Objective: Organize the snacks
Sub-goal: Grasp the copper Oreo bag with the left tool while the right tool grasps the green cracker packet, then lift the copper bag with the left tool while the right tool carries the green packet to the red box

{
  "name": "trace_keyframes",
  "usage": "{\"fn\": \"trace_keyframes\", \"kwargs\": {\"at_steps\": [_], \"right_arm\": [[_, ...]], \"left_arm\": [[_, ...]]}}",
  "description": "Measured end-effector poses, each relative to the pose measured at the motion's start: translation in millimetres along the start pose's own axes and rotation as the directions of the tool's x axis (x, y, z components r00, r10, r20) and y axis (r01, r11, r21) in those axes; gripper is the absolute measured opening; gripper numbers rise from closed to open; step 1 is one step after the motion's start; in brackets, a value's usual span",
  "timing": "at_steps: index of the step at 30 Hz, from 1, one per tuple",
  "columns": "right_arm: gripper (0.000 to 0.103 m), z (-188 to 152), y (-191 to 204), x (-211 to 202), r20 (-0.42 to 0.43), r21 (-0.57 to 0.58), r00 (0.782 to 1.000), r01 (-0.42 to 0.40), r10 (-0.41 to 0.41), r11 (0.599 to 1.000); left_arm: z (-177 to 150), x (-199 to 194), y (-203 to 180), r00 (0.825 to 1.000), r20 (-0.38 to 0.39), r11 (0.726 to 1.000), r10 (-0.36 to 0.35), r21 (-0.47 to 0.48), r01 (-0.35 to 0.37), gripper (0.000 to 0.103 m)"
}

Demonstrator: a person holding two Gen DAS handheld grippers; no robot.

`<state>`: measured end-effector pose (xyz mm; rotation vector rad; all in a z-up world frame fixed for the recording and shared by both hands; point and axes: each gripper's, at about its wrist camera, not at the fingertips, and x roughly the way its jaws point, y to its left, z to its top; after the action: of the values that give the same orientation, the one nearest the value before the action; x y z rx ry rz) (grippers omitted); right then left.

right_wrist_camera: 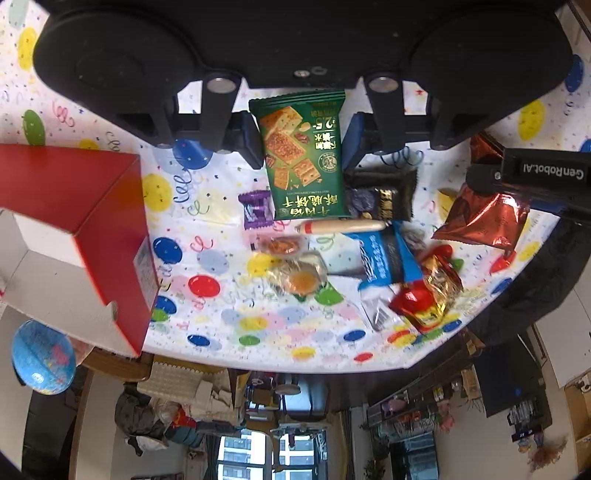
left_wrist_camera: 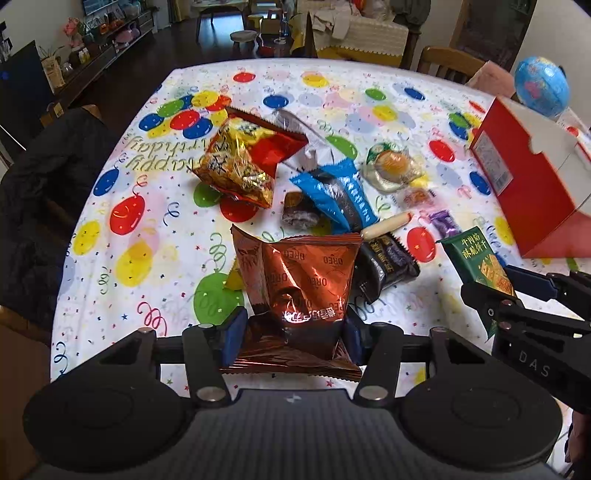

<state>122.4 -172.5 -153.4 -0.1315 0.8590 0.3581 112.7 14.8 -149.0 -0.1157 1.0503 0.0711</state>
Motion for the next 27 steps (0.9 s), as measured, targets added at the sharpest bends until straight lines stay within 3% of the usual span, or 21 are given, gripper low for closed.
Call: {"fn": "trace_keyframes", "kwargs": {"at_steps": [10, 17, 20, 27], "right_arm": [[0.044, 7.3, 9.3, -55.0, 0.058, 0.036, 0.997, 0.049, -0.051, 0.998], [0.044, 14.9, 9.7, -93.1, 0.104, 0.06, 0.99, 0.092, -0.098, 0.994], [0.044, 13.9, 7.5, -99.8, 0.109, 0.067, 0.987, 0.11, -0.117, 0.992], [0.044, 3.0, 1.5, -94.4, 0.088, 0.091, 0.991, 0.094, -0.102, 0.991]], "left_arm": [[4.8, -41.7, -0.5, 0.996, 0.044, 0.996, -0.078, 0.037, 0.076, 0.053], [14.2, -74.8, -22.2, 0.986, 0.099, 0.983, -0.135, 0.14, 0.121, 0.049], [16.3, -70.0, -25.9, 0.991, 0.07, 0.982, -0.116, 0.157, 0.104, 0.048], [2.1, -44.8, -1.6, 0.994, -0.046, 0.993, -0.099, 0.06, 0.101, 0.048]]}}
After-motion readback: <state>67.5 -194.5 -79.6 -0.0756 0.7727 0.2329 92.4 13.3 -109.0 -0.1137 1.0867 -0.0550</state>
